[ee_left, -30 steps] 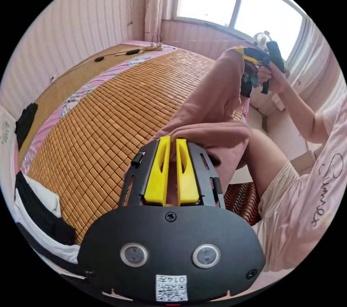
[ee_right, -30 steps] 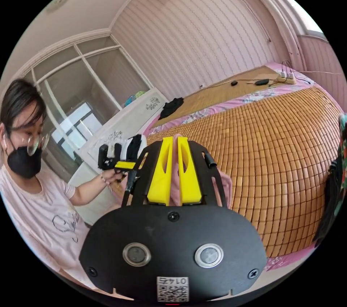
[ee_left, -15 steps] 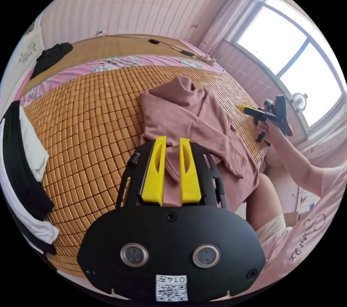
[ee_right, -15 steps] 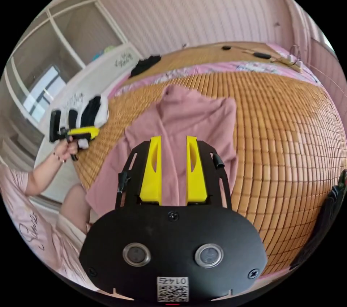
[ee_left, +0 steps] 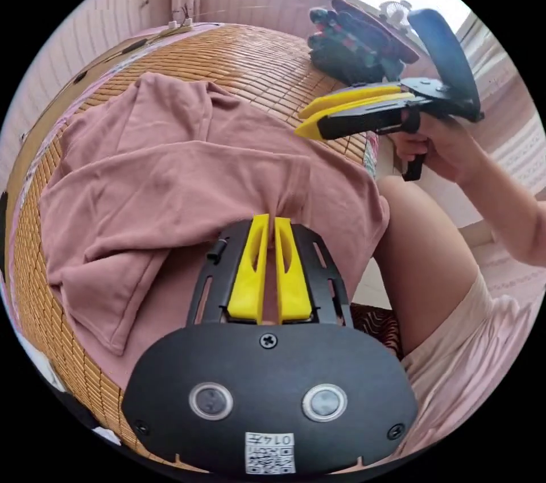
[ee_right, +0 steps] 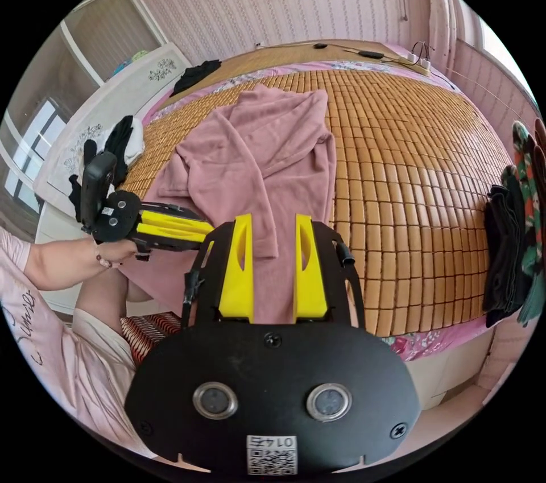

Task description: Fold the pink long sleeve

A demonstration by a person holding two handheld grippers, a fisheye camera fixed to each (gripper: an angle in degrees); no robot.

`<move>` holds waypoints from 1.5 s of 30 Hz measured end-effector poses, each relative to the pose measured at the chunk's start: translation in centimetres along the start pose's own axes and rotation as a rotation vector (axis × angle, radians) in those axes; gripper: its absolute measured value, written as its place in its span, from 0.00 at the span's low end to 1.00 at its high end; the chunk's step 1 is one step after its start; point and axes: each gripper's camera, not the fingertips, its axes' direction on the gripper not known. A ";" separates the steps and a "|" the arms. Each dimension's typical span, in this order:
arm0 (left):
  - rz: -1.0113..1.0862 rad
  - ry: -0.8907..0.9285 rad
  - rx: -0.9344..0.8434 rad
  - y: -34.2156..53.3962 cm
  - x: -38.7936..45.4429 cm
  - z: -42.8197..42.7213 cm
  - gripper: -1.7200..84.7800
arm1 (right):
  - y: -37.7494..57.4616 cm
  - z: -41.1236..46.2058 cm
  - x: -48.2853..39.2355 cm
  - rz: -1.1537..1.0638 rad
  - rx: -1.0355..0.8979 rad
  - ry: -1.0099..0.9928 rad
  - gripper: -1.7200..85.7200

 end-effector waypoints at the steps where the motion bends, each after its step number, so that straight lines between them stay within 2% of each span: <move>1: -0.022 0.017 0.026 0.4 -0.6 -0.6 0.02 | -0.6 0.0 0.0 -0.002 0.022 0.001 0.14; 5: -0.254 -0.005 0.317 5.2 -5.3 -9.2 0.01 | -3.3 2.1 -1.9 -0.074 0.039 -0.029 0.13; 7: -0.396 -0.052 0.447 8.9 -7.9 -13.4 0.01 | -5.7 5.3 -5.9 -0.183 -0.001 -0.079 0.14; 9: -0.578 -0.222 0.539 14.4 -10.9 -17.9 0.01 | -7.2 8.4 -9.9 -0.294 -0.039 -0.103 0.15; 12: -0.771 -0.416 0.515 20.8 -14.0 -21.0 0.01 | -8.6 14.3 -15.4 -0.420 -0.126 -0.083 0.16; 14: -0.866 -0.494 0.486 24.3 -15.4 -21.7 0.01 | -8.8 17.7 -17.0 -0.480 -0.233 -0.046 0.11; 17: -1.002 -0.527 0.432 28.9 -17.4 -21.6 0.02 | -10.0 16.6 -15.3 -0.431 -0.178 -0.113 0.06; 18: -1.024 -0.548 0.404 30.2 -17.9 -21.2 0.02 | -10.5 14.5 -13.3 -0.360 -0.104 -0.153 0.04; 20: -1.034 -0.595 0.366 31.6 -18.3 -20.4 0.03 | -10.4 9.5 -8.9 -0.217 0.075 -0.122 0.04; 22: -1.064 -0.588 0.333 32.9 -18.6 -19.6 0.04 | -8.2 2.3 -1.1 0.028 0.288 -0.015 0.04; 24: -1.087 -0.562 0.346 34.6 -18.0 -19.2 0.06 | -5.5 -2.3 4.5 0.192 0.373 0.130 0.04; 27: -1.078 -0.563 0.418 36.2 -16.2 -19.8 0.08 | -1.5 -6.6 10.2 0.340 0.319 0.531 0.05; 29: -1.063 -0.569 0.447 36.5 -15.1 -20.7 0.09 | -0.4 -7.3 11.5 0.372 0.244 0.644 0.07; 31: -1.053 -0.609 0.448 36.0 -14.2 -22.1 0.09 | -1.0 -5.8 10.0 0.279 0.219 0.672 0.08; 35: -0.813 -0.666 0.470 31.0 -13.2 -24.5 0.08 | -6.2 2.1 4.9 0.018 0.158 0.557 0.08; 37: -0.706 -0.581 0.433 27.3 -14.9 -23.4 0.08 | -10.9 8.9 1.1 -0.111 0.139 0.388 0.07; 39: -0.610 -0.438 0.397 22.0 -18.3 -20.1 0.09 | -14.3 14.0 -1.7 -0.191 0.107 0.308 0.07; 42: -0.577 -0.335 0.353 15.8 -23.0 -15.1 0.09 | -19.2 21.1 -4.7 -0.245 0.049 0.320 0.04; 45: -0.567 -0.308 0.254 10.7 -27.0 -10.8 0.09 | -22.6 25.8 -5.5 -0.256 0.007 0.398 0.02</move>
